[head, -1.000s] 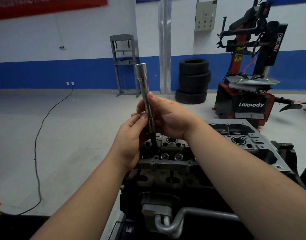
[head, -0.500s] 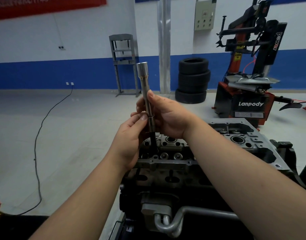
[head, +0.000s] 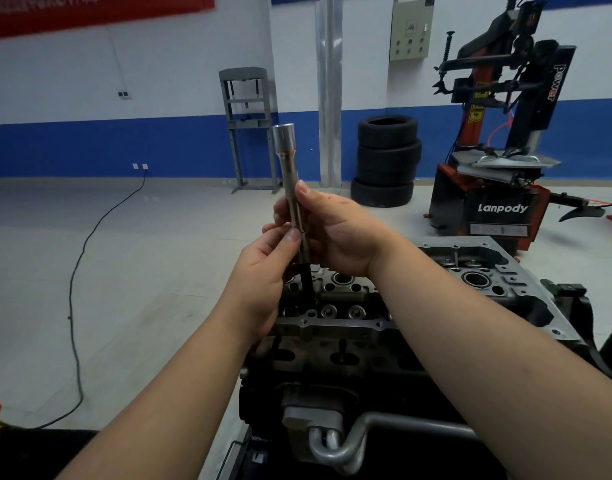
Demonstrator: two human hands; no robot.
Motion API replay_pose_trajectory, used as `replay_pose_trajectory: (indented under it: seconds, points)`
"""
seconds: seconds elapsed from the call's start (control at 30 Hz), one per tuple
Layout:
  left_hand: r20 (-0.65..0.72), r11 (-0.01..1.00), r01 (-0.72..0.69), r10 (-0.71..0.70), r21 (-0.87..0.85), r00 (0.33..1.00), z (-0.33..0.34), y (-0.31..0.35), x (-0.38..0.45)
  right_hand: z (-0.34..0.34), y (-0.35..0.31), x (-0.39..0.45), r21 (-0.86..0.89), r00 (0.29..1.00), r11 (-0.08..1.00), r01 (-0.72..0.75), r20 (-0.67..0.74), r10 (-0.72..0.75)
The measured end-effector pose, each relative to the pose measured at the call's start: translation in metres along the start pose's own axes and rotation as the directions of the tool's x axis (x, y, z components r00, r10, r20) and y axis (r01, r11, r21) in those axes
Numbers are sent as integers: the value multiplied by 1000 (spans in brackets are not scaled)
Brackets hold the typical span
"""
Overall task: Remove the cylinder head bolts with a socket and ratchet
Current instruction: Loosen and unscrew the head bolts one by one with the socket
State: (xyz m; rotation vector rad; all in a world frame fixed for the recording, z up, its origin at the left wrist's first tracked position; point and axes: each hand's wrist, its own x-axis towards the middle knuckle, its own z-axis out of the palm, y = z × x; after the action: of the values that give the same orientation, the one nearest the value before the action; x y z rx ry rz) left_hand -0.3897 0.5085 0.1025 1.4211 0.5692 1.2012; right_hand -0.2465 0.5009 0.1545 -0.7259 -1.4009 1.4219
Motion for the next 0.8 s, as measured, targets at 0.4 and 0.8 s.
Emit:
replay_pose_trajectory:
  seconds: [0.4, 0.8]
  points:
    - [-14, 1000, -15, 15, -2, 1000, 0, -1, 1, -2, 0, -1, 6, 1000, 1000, 26, 13, -26]
    - [-61, 999, -30, 32, 44, 998, 3, -3, 1, 0, 2, 0, 0, 999, 999, 44, 14, -44]
